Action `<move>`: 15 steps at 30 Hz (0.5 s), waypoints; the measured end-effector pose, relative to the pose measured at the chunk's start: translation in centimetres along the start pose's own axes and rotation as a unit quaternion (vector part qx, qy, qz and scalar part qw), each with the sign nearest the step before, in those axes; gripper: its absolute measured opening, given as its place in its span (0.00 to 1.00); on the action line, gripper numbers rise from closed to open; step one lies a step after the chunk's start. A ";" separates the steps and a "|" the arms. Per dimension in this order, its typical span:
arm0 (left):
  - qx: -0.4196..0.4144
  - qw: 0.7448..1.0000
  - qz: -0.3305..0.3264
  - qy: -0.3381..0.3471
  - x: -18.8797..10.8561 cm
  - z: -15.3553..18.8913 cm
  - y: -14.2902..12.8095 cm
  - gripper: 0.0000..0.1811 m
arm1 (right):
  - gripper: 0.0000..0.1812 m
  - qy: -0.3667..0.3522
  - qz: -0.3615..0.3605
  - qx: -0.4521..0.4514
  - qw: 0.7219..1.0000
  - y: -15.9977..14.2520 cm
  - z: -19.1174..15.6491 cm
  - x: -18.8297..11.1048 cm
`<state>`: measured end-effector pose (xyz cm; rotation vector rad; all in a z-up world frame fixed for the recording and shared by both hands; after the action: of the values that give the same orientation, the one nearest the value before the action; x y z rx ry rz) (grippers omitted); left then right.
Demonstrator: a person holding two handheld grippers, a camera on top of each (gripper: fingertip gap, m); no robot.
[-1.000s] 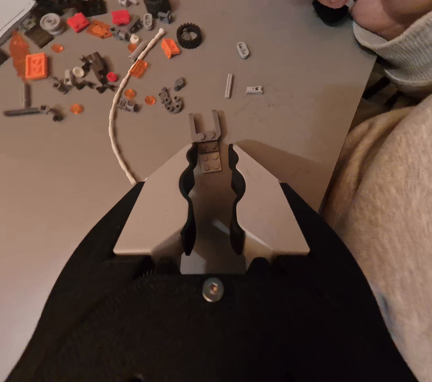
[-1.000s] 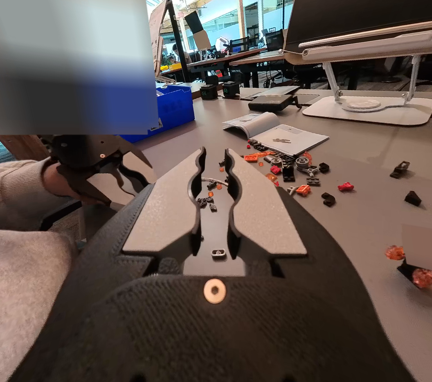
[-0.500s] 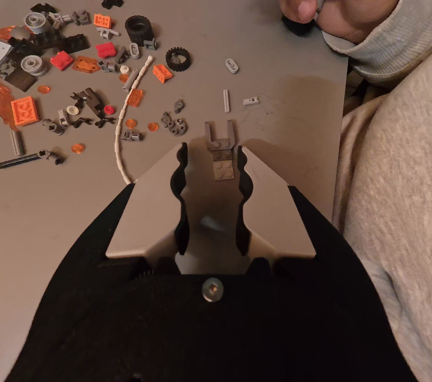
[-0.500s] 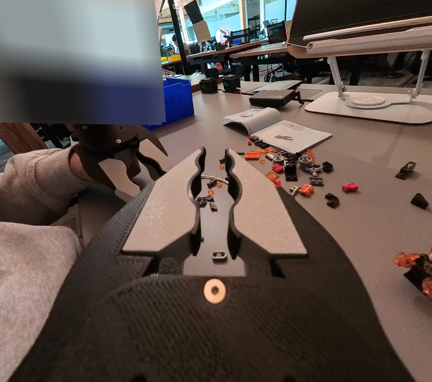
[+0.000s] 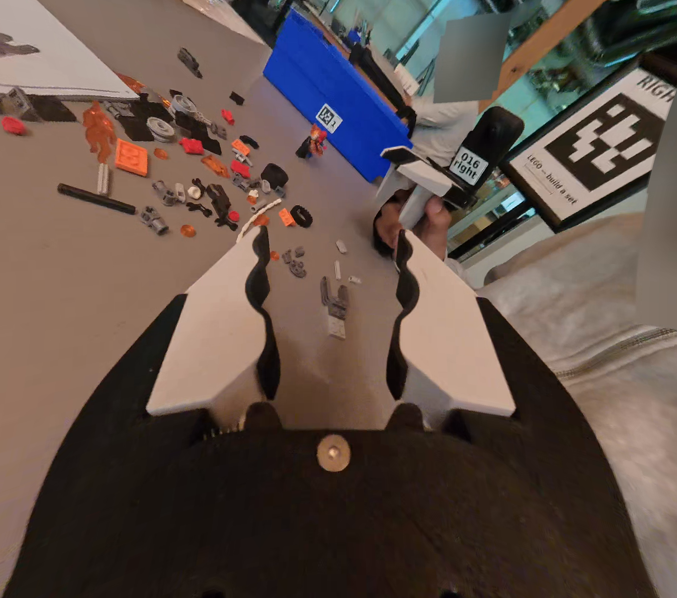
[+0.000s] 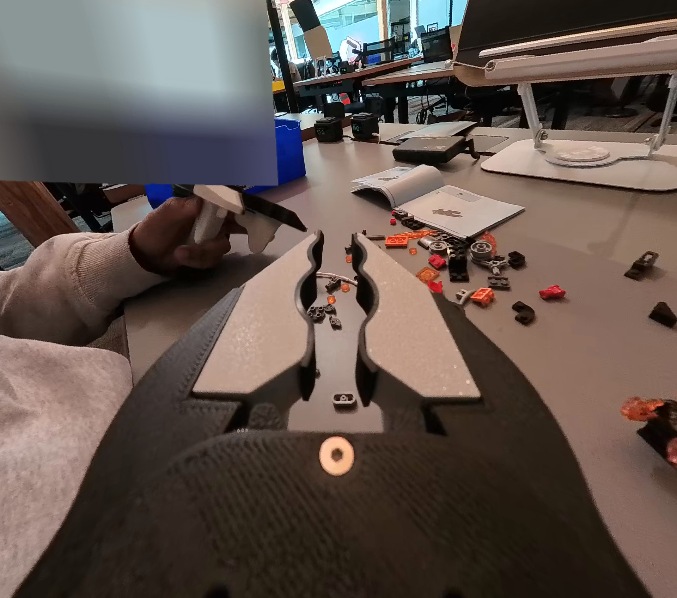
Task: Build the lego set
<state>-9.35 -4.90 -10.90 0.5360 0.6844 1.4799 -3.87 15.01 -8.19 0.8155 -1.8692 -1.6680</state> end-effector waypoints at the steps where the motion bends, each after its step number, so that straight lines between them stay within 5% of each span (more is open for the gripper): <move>1: 0.000 1.000 0.000 0.001 0.0 0.0 0.0 0.38 | 0.08 0.000 0.001 0.000 1.000 0.0 0.0 0.0; 10: 0.164 0.980 0.007 0.112 0.3 0.9 0.3 0.37 | 0.08 0.002 0.009 0.004 1.000 0.1 0.1 -0.2; 15: 0.271 0.900 0.133 0.314 -3.1 0.8 2.7 0.39 | 0.07 -0.047 0.043 -0.008 0.998 0.7 1.0 -1.3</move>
<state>-10.60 -7.85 -8.23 0.5863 1.6174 1.7326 -3.78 16.67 -7.57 0.6505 -1.9235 -1.6909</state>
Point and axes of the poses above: each gripper's, where its closed fingertips meet, x out along the fingers, y out of its top, z = x × y across the jaws, the point moved 6 cm from there along -x, back along the fingers, and after that the axes turned 3 degrees about -x, right-handed, at the moved point
